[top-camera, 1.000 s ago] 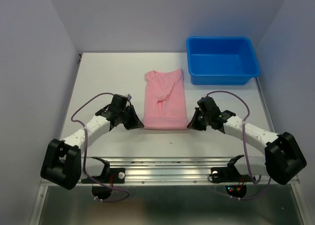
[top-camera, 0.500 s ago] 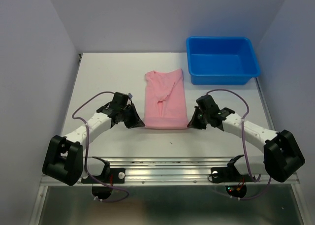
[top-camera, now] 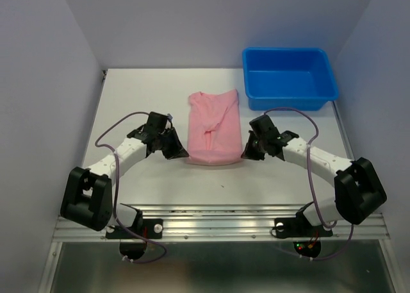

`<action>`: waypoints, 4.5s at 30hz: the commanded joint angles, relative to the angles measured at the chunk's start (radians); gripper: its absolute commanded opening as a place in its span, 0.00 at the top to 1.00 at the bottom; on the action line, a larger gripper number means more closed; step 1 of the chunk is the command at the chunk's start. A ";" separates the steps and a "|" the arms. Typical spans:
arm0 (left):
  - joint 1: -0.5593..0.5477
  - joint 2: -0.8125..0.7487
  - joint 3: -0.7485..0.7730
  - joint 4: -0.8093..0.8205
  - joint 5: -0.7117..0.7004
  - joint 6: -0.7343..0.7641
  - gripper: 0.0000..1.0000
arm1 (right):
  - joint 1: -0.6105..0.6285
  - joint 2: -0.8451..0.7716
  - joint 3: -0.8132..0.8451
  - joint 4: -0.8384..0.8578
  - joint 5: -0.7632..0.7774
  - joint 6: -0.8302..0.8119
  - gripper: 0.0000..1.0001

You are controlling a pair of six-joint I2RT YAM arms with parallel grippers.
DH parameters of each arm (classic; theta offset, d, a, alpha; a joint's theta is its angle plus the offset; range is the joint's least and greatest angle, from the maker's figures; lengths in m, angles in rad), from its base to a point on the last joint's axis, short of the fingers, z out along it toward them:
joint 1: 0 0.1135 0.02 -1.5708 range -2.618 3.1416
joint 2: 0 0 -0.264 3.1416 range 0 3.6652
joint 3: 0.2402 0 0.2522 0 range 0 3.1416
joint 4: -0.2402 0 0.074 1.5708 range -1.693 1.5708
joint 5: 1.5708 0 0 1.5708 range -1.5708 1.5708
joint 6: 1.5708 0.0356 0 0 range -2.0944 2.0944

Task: Roll the t-shirts
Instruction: Roll the T-shirt to the center of the board.

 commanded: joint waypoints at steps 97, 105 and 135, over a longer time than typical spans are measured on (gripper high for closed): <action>0.081 0.397 0.388 -0.023 -0.165 0.284 0.31 | 0.076 0.625 0.605 0.010 0.103 -0.124 0.99; 0.029 0.245 0.331 0.026 -0.219 0.255 0.50 | 0.076 0.624 0.591 0.010 0.100 -0.119 0.99; -0.050 0.512 0.279 0.138 -0.130 0.212 1.00 | -0.050 0.524 0.403 0.022 0.133 -0.153 0.99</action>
